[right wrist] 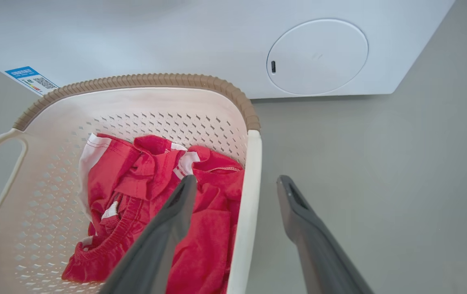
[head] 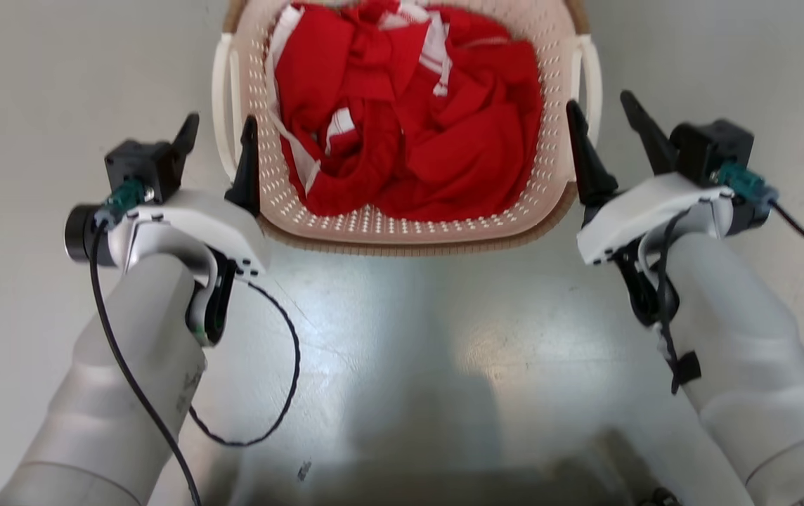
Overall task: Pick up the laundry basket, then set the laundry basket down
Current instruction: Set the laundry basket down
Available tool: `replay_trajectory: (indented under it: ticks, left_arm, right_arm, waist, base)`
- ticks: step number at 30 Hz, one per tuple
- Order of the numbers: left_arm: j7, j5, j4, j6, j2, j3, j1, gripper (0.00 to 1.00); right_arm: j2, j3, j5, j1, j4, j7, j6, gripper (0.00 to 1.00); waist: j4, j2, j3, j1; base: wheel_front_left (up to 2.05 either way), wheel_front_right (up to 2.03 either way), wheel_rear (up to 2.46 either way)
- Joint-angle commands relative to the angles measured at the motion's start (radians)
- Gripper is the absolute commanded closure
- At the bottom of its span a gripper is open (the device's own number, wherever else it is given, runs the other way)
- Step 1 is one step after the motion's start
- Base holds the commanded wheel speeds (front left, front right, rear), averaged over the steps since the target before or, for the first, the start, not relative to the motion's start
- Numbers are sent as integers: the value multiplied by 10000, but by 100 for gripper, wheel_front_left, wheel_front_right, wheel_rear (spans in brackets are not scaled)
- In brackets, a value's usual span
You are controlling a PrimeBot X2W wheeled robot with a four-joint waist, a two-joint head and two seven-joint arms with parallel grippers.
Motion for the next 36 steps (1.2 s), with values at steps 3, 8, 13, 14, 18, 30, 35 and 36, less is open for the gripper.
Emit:
replay_trajectory:
  ticks: [3,8,13,14,18,30,35,36]
  left_arm:
    - [-49,216,-329,41,268,527,822,0]
    - [-49,408,-566,-43,192,914,1373,0]
    - [-49,716,-838,-137,100,1474,2125,0]
    - [-49,776,-897,-164,70,1587,2269,0]
    - [-49,1084,-1125,-275,-55,1994,2831,0]
    - [-49,1833,-1969,-711,-278,3233,4781,0]
    - [-49,2106,-2292,-894,-354,3785,5714,0]
    - [-49,2122,-2340,-943,-383,3855,5872,0]
  right_arm:
    - [166,-110,-465,1046,-442,-93,-40,0]
    - [166,-354,-766,1538,-766,-93,-40,0]
    - [166,-776,-1266,2266,-1328,-93,-40,0]
    - [166,-905,-1395,2431,-1467,-93,-40,0]
    - [166,-1316,-1776,3151,-1936,-93,-40,0]
    - [166,-2248,-2713,5401,-3334,-93,-40,0]
    - [166,-2539,-2862,6473,-3813,-93,-40,0]
    - [166,-2573,-2891,6633,-3882,-93,-40,0]
  waist:
    - [11,0,-866,0]
    - [55,0,-1641,0]
    - [76,0,-2729,0]
    - [84,0,-2946,0]
    - [125,0,-3790,0]
    - [39,0,-6138,0]
    - [45,0,-7125,0]
    - [39,0,-7303,0]
  base:
    - [0,0,0]
    - [0,0,0]
    - [0,0,0]
    - [0,0,0]
    - [0,0,0]
    - [0,0,0]
    - [0,0,0]
    - [0,0,0]
